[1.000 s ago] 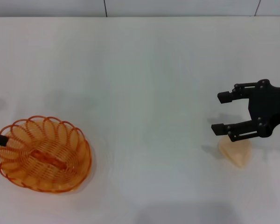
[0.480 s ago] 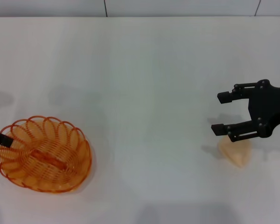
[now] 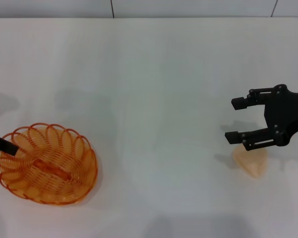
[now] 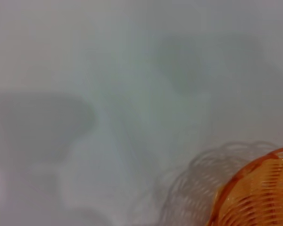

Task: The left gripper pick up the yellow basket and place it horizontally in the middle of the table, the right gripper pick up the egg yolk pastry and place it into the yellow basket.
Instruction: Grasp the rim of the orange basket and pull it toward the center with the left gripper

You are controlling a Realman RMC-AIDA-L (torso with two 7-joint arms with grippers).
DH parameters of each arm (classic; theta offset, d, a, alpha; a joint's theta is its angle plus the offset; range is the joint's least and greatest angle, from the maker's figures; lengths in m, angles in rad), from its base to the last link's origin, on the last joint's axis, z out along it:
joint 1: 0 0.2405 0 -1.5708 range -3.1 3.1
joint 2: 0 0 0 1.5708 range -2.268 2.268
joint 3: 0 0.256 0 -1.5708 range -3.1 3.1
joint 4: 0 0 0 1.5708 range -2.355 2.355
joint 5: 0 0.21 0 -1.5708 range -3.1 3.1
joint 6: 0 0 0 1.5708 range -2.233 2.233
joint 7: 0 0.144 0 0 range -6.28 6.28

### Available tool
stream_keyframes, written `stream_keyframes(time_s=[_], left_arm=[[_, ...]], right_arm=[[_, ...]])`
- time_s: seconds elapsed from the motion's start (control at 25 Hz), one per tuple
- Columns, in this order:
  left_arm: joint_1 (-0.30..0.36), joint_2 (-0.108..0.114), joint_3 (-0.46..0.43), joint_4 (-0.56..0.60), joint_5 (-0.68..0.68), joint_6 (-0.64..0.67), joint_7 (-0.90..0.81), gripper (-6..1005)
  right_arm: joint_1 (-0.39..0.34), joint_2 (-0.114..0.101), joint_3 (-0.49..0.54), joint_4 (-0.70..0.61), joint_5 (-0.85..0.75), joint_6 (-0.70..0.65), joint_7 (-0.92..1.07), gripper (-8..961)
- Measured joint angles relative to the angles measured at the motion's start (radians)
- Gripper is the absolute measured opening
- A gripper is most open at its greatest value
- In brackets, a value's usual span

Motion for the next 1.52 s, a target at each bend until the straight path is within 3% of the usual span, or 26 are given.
stream_keyframes(time_s=[0.68,1.12,1.52], left_arm=[[-0.009,-0.004,0.015,-0.017,0.046,-0.021,-0.025,242],[-0.029,-0.006,0.013,-0.016,0.047,-0.033,-0.041,128],[-0.057,-0.011,0.005,-0.007,0.017,-0.035,-0.057,93]], right_arm=[[0.0,0.0,0.0,-0.002,0.0,0.0,0.003,801],[0.0,0.0,0.004,-0.004,0.0,0.002,0.0,800],[0.002,0.0,0.007,-0.005,0.0,0.011,0.0,800]])
